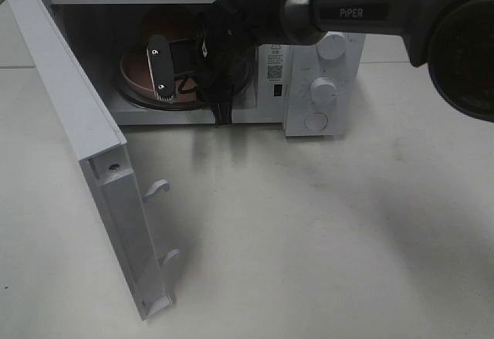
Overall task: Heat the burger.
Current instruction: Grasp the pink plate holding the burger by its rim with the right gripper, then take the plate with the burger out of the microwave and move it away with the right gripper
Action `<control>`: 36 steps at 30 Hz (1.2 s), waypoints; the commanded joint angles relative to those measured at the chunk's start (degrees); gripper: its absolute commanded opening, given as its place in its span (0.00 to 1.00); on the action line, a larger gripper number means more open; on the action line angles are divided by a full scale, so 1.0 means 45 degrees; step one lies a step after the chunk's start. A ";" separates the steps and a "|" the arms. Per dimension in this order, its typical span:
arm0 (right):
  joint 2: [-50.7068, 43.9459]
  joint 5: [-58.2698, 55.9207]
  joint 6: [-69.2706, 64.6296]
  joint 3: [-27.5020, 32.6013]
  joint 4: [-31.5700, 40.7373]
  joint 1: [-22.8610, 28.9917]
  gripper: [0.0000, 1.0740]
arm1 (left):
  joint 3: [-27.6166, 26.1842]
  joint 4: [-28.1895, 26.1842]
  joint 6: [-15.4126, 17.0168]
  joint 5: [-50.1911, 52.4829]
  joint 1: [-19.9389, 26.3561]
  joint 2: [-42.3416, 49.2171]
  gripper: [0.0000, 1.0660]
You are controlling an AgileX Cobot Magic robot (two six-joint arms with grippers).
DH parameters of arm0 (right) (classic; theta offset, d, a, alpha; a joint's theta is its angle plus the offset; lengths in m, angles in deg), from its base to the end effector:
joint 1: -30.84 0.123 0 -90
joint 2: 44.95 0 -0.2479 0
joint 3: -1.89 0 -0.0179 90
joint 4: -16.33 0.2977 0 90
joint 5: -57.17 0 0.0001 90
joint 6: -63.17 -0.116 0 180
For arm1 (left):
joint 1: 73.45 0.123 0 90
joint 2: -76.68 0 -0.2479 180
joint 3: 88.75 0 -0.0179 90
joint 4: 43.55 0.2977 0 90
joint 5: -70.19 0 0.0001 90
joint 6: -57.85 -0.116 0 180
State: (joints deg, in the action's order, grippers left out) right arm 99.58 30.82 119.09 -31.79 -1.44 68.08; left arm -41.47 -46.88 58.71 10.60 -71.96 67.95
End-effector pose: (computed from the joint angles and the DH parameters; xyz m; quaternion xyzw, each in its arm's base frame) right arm 0.4602 0.3300 0.0947 -0.7395 0.5568 -0.1713 0.3372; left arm 0.0964 -0.0033 0.2918 -0.0164 0.8457 -0.0261 0.5328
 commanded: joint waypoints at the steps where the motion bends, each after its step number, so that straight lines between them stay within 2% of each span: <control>1: -0.0013 -0.0038 0.0140 -0.0102 0.0089 -0.0038 0.08 | 0.0038 -0.0013 0.0064 0.0051 0.0013 0.0267 0.92; 2: -0.0013 -0.0038 0.0140 -0.0102 0.0089 -0.0038 0.08 | 0.0038 -0.0013 0.0064 0.0051 0.0013 0.0267 0.92; 3: -0.0013 -0.0038 0.0140 -0.0102 0.0089 -0.0038 0.00 | 0.0038 -0.0013 0.0064 0.0051 0.0013 0.0267 0.92; 18: -0.0038 -0.0458 0.0229 0.0000 0.0115 0.0369 0.00 | 0.0038 -0.0013 0.0064 0.0051 0.0013 0.0267 0.92; 27: -0.0535 -0.0293 0.2343 0.1375 0.0471 0.0509 0.00 | 0.0038 -0.0013 0.0064 0.0051 0.0013 0.0267 0.92; 36: -0.1579 0.0879 0.2674 0.2610 0.0509 0.0497 0.00 | 0.0038 -0.0013 0.0064 0.0051 0.0013 0.0267 0.92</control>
State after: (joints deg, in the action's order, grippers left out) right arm 93.45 33.11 130.27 -20.16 1.03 70.14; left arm -41.47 -46.88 58.71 10.60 -71.96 67.95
